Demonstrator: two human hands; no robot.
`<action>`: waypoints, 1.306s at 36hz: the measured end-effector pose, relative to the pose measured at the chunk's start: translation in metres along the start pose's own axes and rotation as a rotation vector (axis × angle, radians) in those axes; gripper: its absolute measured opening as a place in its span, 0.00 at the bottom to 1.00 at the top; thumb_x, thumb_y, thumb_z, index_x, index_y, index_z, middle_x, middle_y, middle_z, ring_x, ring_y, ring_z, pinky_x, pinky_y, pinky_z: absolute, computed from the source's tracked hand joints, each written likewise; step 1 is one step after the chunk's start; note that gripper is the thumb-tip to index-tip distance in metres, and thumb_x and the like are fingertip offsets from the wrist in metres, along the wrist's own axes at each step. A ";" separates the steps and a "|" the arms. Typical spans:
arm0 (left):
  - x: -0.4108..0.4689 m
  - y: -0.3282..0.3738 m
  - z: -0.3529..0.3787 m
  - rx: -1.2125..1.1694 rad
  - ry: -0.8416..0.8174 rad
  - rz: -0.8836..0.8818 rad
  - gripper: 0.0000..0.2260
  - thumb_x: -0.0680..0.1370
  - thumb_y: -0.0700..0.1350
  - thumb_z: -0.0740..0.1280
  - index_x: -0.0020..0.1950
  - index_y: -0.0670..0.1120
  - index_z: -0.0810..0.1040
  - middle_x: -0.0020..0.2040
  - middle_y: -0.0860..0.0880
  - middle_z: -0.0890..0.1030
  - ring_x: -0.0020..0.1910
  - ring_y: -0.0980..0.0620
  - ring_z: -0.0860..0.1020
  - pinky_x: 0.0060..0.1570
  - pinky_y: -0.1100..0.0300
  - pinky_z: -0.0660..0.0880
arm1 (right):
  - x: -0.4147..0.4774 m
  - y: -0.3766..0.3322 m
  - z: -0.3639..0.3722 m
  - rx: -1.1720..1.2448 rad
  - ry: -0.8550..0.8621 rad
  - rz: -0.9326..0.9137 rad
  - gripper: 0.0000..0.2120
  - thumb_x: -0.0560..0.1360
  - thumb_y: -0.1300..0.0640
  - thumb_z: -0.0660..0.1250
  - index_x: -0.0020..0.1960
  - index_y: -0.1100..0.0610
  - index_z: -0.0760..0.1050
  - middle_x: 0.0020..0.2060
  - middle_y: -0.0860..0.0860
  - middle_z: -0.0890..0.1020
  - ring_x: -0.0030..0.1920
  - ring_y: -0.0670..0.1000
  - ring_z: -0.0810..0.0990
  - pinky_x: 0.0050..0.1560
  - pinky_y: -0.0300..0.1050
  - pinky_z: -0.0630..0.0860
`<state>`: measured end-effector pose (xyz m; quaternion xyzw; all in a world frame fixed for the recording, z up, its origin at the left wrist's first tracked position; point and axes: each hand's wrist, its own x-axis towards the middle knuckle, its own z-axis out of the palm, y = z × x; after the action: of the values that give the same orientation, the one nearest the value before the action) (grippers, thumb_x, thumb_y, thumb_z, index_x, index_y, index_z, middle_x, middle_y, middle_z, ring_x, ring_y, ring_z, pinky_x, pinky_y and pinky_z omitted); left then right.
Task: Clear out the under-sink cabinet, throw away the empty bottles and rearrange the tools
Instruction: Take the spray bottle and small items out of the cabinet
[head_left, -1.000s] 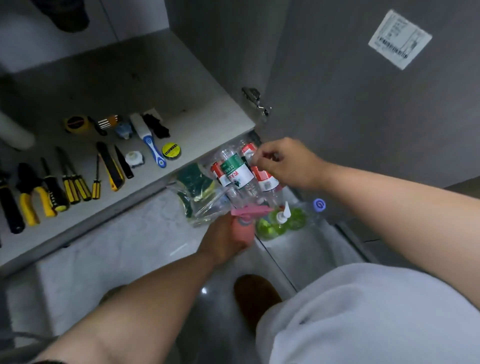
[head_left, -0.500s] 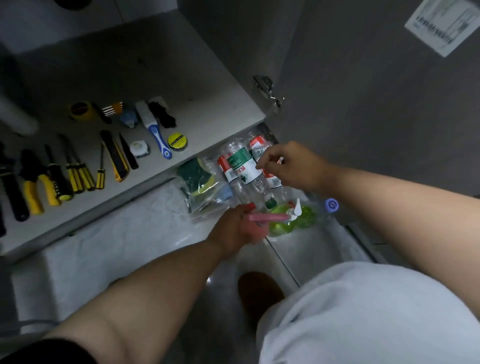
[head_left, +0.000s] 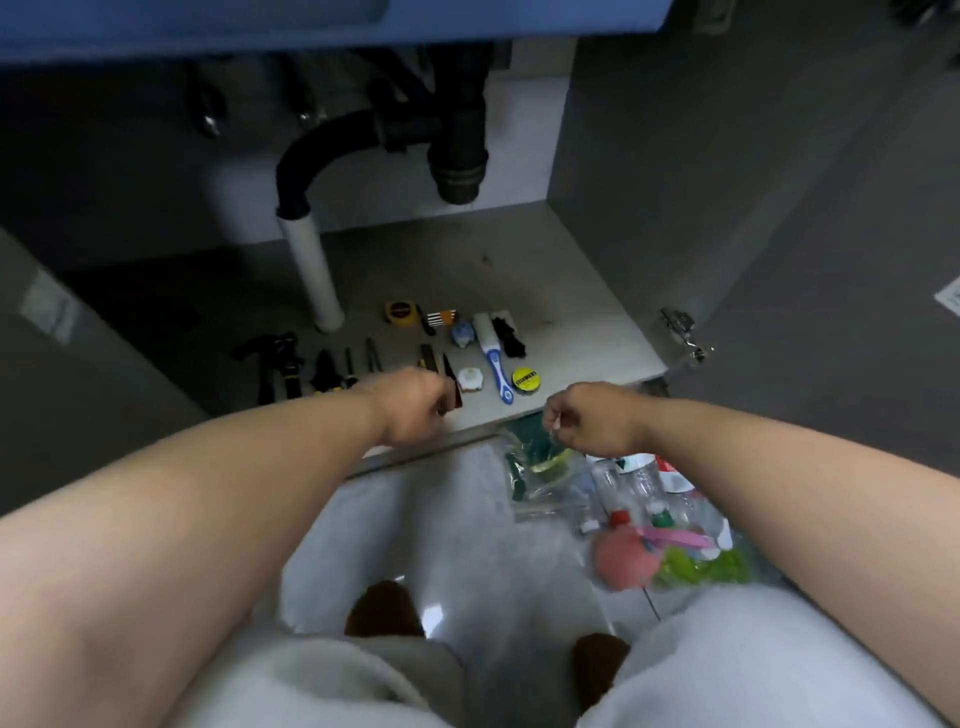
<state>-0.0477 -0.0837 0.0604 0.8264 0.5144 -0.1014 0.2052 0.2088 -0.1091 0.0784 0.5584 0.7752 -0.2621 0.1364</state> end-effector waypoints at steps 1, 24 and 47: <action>-0.004 -0.012 -0.003 -0.016 0.003 -0.023 0.10 0.80 0.49 0.65 0.61 0.53 0.78 0.56 0.50 0.82 0.54 0.48 0.79 0.55 0.55 0.77 | 0.006 -0.008 -0.001 0.004 -0.034 -0.011 0.09 0.78 0.55 0.65 0.57 0.53 0.79 0.55 0.51 0.82 0.53 0.53 0.78 0.51 0.41 0.72; 0.122 -0.025 0.083 -0.824 0.164 -0.120 0.09 0.81 0.39 0.65 0.61 0.45 0.79 0.56 0.47 0.82 0.54 0.53 0.81 0.49 0.64 0.77 | 0.193 0.065 0.063 0.034 0.249 0.184 0.28 0.73 0.54 0.73 0.70 0.48 0.67 0.60 0.54 0.71 0.54 0.57 0.78 0.56 0.52 0.80; 0.130 -0.023 0.087 -1.414 0.330 -0.433 0.11 0.80 0.41 0.70 0.62 0.41 0.77 0.58 0.41 0.83 0.57 0.43 0.83 0.46 0.59 0.82 | 0.239 0.068 0.032 0.149 0.301 0.109 0.24 0.77 0.62 0.64 0.72 0.54 0.71 0.70 0.61 0.69 0.68 0.62 0.70 0.68 0.51 0.70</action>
<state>-0.0060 -0.0085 -0.0716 0.3830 0.6316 0.3398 0.5822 0.1891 0.0790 -0.0857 0.6409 0.7340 -0.2246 -0.0090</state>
